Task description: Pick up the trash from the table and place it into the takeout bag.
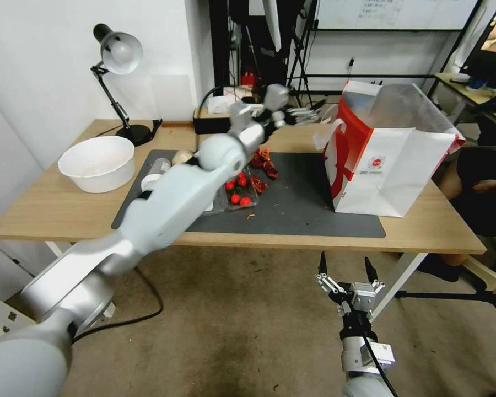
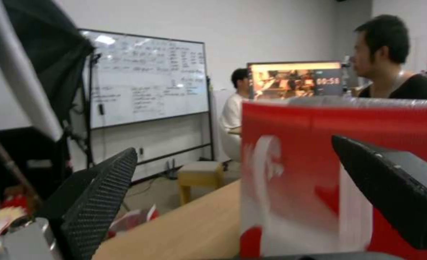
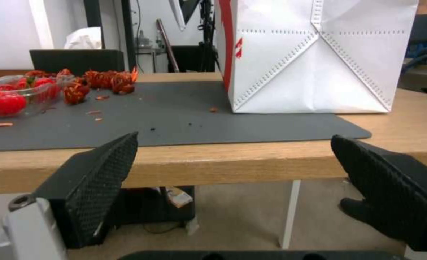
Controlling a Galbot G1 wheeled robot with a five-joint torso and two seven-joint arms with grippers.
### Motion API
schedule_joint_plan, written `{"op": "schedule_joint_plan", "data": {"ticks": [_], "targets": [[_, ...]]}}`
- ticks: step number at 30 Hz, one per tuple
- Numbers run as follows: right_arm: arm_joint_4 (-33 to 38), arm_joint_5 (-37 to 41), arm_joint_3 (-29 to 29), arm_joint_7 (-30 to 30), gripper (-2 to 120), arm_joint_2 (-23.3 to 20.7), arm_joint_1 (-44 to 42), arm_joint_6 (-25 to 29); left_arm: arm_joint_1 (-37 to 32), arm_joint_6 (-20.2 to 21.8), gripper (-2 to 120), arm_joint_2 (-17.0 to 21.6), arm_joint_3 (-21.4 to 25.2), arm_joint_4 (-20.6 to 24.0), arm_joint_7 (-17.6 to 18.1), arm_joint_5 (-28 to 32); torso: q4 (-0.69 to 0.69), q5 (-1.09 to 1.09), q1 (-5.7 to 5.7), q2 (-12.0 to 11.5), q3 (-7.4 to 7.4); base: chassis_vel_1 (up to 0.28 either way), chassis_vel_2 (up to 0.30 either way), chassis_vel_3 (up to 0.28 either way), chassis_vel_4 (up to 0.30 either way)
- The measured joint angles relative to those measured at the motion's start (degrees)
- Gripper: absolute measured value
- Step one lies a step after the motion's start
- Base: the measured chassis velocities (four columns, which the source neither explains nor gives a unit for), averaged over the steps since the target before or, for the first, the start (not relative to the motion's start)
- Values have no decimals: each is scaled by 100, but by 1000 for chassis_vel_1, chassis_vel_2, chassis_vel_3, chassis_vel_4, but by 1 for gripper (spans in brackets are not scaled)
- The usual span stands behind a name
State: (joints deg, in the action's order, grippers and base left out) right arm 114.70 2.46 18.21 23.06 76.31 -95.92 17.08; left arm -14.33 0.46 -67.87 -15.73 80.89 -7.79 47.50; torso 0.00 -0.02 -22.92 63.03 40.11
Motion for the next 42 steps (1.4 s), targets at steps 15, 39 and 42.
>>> {"op": "schedule_joint_plan", "data": {"ticks": [15,39,42], "targets": [[-45,0,-46,-4,100,-48,32,0,-2395,160,100,925,1638,1504,332,-501,0,2,0,0,-1,0,0,0,0],[-195,9,-94,-2,100,-51,73,126,-5749,-377,100,699,4183,2738,388,-1988,-1,2,1,1,-1,0,0,0,0],[-200,9,-115,-1,100,-51,76,129,-6005,-438,100,670,4425,2795,388,-2062,0,2,1,0,0,0,0,0,0]]}}
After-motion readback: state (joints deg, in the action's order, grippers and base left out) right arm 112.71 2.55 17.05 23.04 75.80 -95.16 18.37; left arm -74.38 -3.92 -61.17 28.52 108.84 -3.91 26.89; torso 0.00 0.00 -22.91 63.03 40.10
